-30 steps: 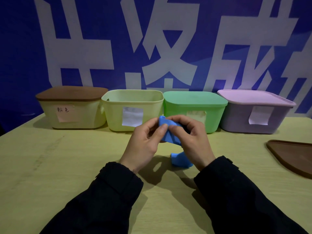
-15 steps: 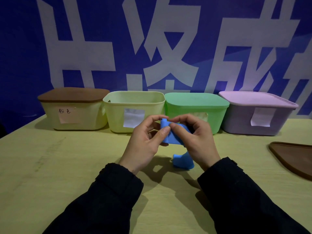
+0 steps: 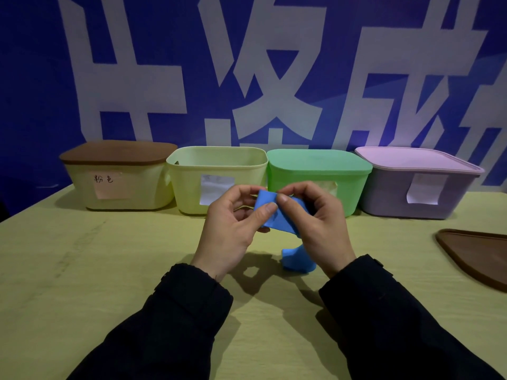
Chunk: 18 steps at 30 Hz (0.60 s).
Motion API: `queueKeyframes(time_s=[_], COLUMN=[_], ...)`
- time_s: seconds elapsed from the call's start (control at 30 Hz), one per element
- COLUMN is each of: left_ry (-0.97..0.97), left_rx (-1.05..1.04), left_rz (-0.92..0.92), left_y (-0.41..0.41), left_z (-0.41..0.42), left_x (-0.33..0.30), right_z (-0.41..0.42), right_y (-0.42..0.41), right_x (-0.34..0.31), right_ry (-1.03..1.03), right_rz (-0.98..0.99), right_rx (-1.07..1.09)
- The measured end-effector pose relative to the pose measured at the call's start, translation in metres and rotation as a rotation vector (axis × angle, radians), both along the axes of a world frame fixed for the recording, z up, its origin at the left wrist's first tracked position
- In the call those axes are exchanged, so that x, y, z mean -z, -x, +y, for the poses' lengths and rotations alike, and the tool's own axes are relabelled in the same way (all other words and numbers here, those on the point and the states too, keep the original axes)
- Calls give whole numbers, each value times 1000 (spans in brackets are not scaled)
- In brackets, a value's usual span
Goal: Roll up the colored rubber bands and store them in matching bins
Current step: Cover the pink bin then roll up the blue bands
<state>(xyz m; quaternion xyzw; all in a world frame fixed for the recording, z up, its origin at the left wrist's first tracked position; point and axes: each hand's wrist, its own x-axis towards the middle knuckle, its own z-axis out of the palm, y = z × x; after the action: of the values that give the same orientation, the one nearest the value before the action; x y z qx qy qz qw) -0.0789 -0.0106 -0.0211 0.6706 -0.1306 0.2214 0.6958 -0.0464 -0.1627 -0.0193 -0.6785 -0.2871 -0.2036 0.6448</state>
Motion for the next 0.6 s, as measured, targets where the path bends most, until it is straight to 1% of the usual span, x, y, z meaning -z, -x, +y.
queueKeyframes(time_s=[0.17, 0.27, 0.4, 0.6], left_ry=[-2, -81, -84, -88], left_rx=[-22, -94, -70, -29], left_rz=[-42, -76, -61, -64], left_y=[-1, -2, -2, 0], left_z=[-1, -1, -3, -2], left_x=[2, 5, 7, 7], right_z=[0, 0, 2, -1], right_y=[0, 0, 2, 5], right_x=[-1, 1, 0, -1], right_ry=[-28, -49, -93, -39], right_rz=[118, 152, 163, 149], right_rx=[-85, -102, -105, -143])
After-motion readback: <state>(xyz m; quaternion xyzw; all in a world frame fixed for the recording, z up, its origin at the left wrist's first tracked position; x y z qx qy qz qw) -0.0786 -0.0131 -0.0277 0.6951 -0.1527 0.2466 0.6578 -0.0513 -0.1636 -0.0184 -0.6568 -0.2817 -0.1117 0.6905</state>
